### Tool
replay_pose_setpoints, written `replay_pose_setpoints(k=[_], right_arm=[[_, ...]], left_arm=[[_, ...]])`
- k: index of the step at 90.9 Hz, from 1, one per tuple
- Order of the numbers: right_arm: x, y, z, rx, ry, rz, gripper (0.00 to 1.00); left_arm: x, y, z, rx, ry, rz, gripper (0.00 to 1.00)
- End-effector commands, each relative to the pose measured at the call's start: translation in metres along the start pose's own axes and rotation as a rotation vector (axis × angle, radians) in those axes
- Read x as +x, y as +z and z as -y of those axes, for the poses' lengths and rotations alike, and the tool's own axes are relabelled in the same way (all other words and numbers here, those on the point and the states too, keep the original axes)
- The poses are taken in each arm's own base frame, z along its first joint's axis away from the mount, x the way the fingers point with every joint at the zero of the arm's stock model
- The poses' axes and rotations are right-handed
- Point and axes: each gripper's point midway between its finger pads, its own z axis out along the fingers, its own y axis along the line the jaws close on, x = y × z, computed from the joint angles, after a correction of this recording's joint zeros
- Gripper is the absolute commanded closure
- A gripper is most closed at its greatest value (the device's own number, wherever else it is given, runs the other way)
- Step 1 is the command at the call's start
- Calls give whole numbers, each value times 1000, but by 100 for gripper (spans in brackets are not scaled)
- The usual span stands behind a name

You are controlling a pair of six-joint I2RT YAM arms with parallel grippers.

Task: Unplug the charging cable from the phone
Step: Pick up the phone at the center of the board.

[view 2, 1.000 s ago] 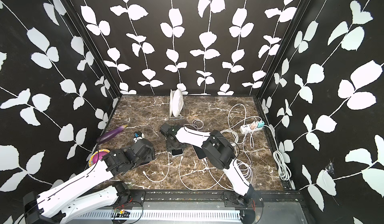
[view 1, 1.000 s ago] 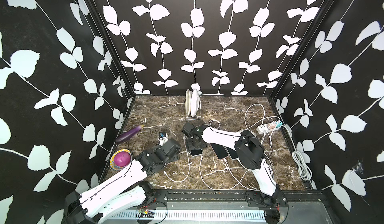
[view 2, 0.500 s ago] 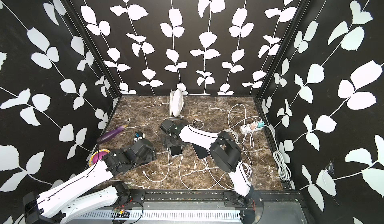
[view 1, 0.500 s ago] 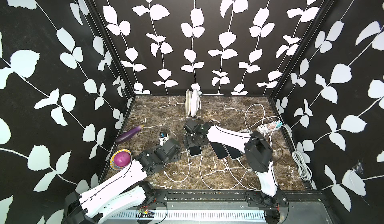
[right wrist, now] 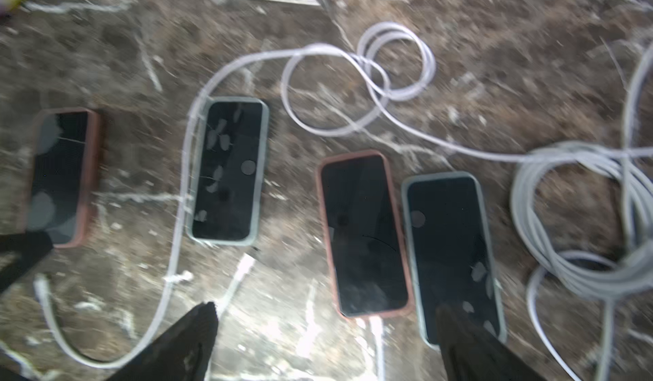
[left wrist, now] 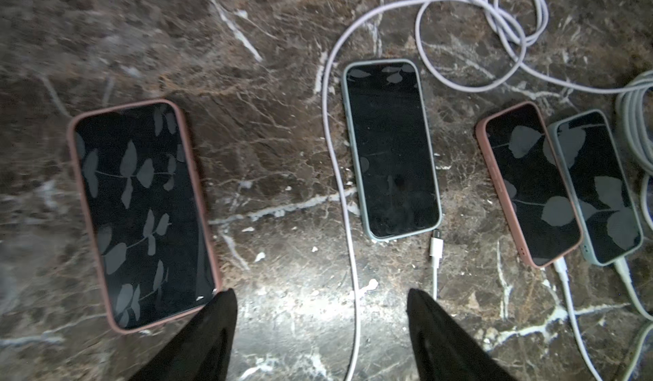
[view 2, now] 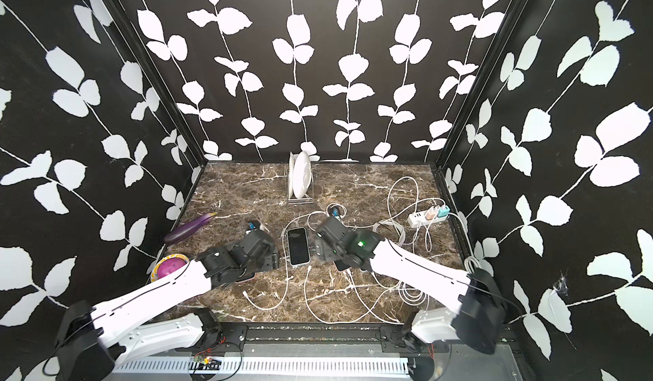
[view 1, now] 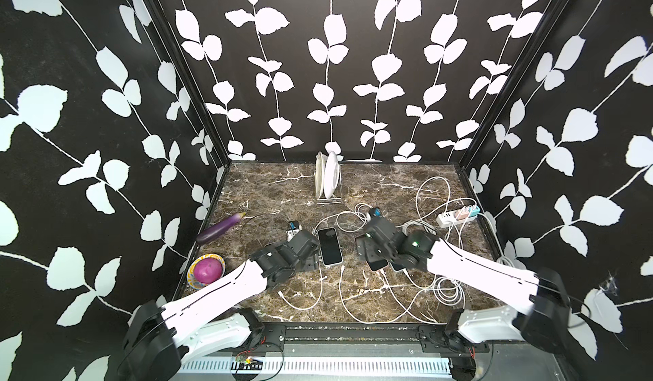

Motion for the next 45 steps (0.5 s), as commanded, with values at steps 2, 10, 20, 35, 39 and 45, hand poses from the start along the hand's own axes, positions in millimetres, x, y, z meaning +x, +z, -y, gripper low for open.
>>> replay_pose_setpoints(k=[2,10,20,35,39,45], right_arm=[[28,4,24,28,27,-31,1],[39,7,27,5,37,-54,0],[49,18,29,10,22,-84,1],[61,40,34,43,11,-144,0],[62,45,34,44,12,-149,1],[60,51,31,25,8,-152,1]], left_arm=[[-5,4,36,116,36,-8,23],[-6,4,50,128,81,3,22],[-1,12,62,160,94,-12,22],[11,22,68,183,86,-33,22],[13,23,69,186,82,-35,21],[16,26,69,183,84,-42,21]])
